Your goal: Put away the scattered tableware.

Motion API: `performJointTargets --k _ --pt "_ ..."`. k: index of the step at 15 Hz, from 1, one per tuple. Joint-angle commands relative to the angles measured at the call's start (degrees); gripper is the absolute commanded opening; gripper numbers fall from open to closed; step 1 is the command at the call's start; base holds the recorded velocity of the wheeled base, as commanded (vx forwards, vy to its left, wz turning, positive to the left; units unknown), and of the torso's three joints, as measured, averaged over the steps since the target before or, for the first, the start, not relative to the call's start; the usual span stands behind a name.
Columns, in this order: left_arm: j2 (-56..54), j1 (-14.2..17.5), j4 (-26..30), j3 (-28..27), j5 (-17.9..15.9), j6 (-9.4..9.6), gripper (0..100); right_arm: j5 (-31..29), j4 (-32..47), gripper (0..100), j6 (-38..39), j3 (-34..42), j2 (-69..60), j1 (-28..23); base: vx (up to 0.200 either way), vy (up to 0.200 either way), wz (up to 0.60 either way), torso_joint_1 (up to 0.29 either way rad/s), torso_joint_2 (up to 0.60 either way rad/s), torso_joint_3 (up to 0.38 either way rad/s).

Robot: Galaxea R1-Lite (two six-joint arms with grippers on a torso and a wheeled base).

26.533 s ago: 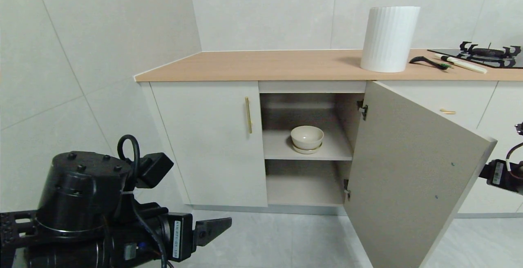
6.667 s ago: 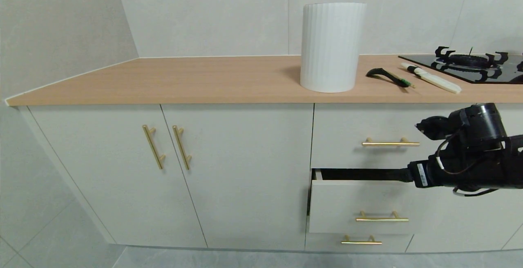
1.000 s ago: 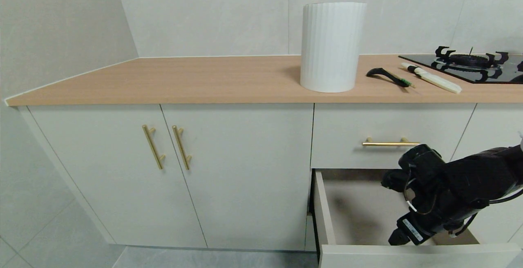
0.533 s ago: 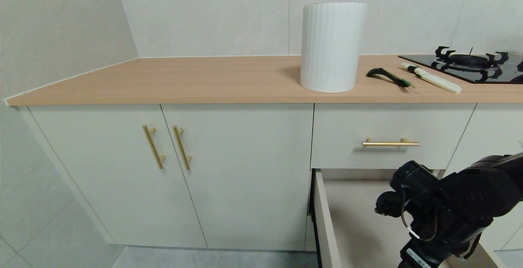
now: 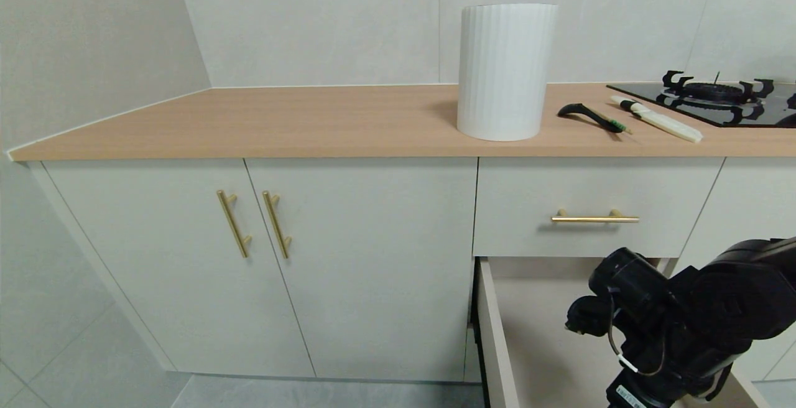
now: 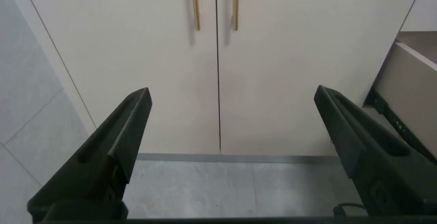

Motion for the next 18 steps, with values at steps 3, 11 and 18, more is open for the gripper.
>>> performJointTargets --k 3,11,18 --pt "0.0 0.0 0.0 0.0 0.0 -0.01 100 0.2 -0.2 100 13.1 -8.2 -5.0 -0.8 0.000 0.000 0.00 0.000 0.00 0.000" --pt "0.0 0.0 0.0 0.0 0.0 -0.01 100 0.6 -1.4 100 20.6 -15.4 -15.7 -9.2 0.000 0.000 0.00 0.000 0.00 0.000" --pt "0.0 0.0 0.0 0.0 0.0 -0.01 100 0.4 -1.6 100 20.6 -15.4 -16.4 -9.2 0.000 0.000 0.00 0.039 -0.12 -0.132"
